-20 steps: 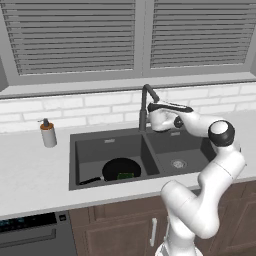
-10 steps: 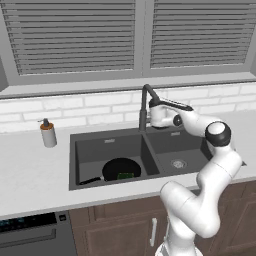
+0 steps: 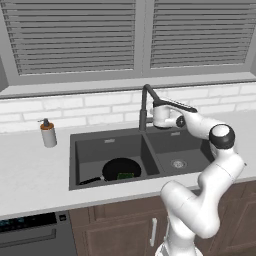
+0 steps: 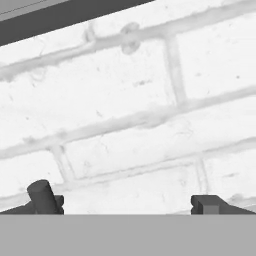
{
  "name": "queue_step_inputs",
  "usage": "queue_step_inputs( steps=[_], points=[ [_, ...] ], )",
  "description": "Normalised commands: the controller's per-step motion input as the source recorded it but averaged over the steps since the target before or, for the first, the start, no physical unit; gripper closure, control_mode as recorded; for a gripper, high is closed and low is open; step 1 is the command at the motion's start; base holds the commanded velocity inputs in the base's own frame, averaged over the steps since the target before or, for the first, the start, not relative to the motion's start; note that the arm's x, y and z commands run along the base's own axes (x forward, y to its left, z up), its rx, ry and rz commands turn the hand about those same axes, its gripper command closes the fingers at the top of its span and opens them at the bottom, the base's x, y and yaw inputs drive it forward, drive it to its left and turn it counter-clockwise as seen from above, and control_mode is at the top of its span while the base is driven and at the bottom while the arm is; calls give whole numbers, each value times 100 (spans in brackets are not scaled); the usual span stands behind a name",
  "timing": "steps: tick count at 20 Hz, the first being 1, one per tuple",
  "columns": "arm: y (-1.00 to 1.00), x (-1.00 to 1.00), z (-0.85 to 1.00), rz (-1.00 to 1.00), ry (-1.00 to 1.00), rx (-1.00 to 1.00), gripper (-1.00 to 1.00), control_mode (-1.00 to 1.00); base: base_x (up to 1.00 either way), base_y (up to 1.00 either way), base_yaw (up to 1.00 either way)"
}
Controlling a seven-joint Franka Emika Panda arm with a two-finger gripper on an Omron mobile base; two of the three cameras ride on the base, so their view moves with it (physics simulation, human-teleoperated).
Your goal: Pick the pan and sponge and place them into the sink. Then turn on the water.
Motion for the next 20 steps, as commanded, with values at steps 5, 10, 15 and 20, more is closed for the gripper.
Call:
queue_step_inputs(
  steps=[5, 10, 15, 20],
  points=[
    [-87, -4, 0, -3, -2, 34, -100, -100, 0, 0, 0],
    [-100, 0, 0, -3, 0, 41, -100, -100, 0, 0, 0],
    [-100, 2, 0, -8, 0, 50, -100, -100, 0, 0, 0],
    [-99, 0, 0, -4, 0, 45, -100, -100, 0, 0, 0]
  ],
)
